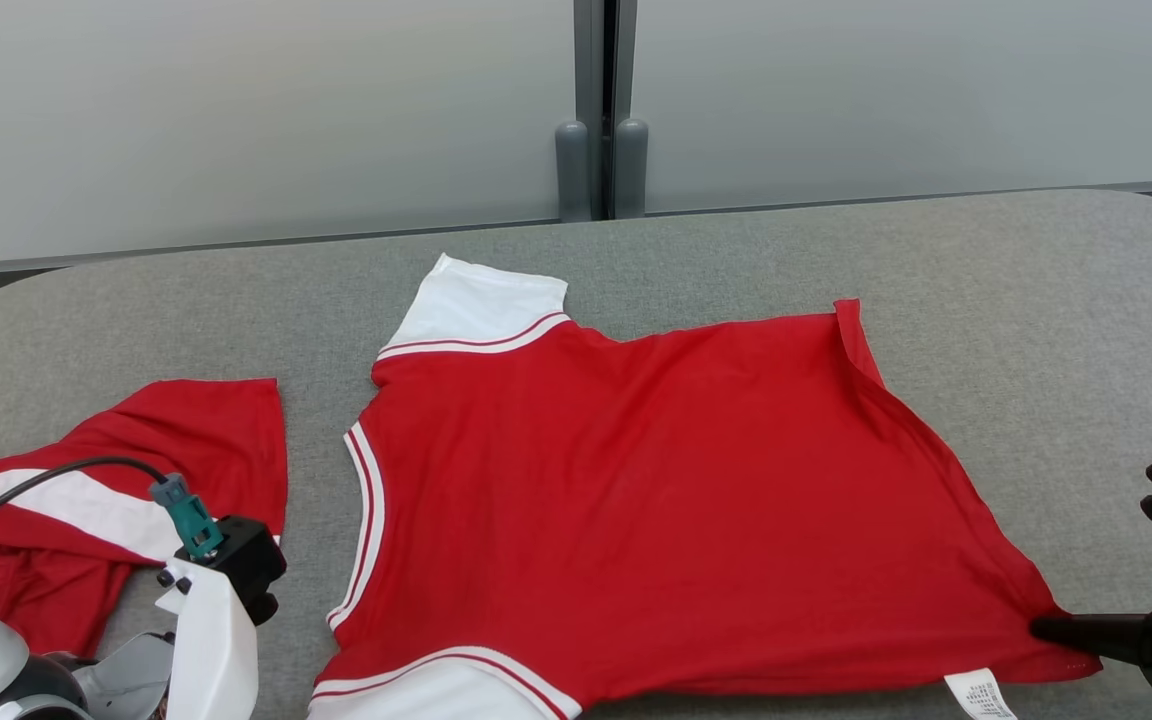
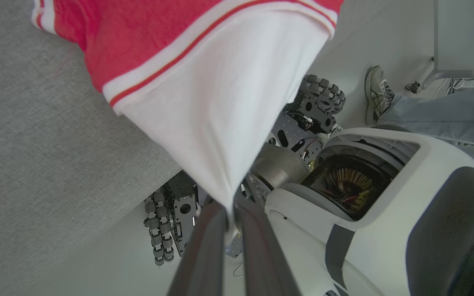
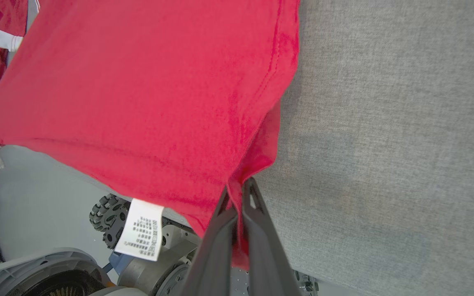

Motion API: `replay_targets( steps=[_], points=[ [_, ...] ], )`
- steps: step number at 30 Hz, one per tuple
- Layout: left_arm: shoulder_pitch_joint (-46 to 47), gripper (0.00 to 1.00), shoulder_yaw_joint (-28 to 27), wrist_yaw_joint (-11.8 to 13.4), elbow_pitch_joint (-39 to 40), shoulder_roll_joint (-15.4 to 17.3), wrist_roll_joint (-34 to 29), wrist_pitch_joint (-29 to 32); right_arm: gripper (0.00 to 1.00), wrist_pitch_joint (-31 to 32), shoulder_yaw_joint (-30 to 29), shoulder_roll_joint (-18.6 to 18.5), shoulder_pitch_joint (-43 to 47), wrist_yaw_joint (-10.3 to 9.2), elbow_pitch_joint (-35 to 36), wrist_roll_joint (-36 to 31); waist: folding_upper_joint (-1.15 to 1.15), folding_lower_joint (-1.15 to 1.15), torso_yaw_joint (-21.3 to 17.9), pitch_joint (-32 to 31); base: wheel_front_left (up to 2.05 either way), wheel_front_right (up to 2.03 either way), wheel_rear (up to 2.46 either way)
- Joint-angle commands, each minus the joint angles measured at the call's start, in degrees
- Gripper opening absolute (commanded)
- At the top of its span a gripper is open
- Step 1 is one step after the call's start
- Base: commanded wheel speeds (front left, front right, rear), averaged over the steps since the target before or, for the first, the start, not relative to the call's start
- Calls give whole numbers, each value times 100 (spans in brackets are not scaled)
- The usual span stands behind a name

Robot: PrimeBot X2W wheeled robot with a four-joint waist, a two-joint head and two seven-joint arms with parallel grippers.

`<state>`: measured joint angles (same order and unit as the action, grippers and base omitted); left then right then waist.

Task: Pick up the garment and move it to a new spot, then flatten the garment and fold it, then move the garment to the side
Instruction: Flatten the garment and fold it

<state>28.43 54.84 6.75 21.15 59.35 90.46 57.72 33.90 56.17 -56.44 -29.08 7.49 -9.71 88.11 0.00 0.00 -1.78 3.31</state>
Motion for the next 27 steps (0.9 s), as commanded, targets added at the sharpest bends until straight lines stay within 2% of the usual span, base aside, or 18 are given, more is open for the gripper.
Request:
replay_targets(
  steps=[1, 5, 10, 21, 27],
  points=[
    [-33, 0, -38, 50, 14, 24, 67, -12, 0, -53, -32, -49, 91, 1, 58, 44, 0, 0, -9, 39, 0, 0, 0],
    [71, 0, -83, 84, -37, -37, 81, 23, 0, -100, -101, 32, 23, 1, 115, 36, 0, 0, -37, 123, 0, 0, 0],
    [398, 0, -168, 62, -354, -261, 71, 136, 0, -83, -214, 239, -228, 2, 128, -26, 0, 0, -99, 342, 0, 0, 0],
    [1281, 0, -233, -8, -1427, -835, -187, 517, 0, -136, -598, 583, -716, 1, -50, 19, 0, 0, -192, 823, 0, 0, 0],
    [1594, 0, -257, -123, -2024, -1039, -389, 477, 0, -290, -761, 759, -805, 1, -339, 70, 0, 0, -229, 996, 0, 0, 0]
  ],
)
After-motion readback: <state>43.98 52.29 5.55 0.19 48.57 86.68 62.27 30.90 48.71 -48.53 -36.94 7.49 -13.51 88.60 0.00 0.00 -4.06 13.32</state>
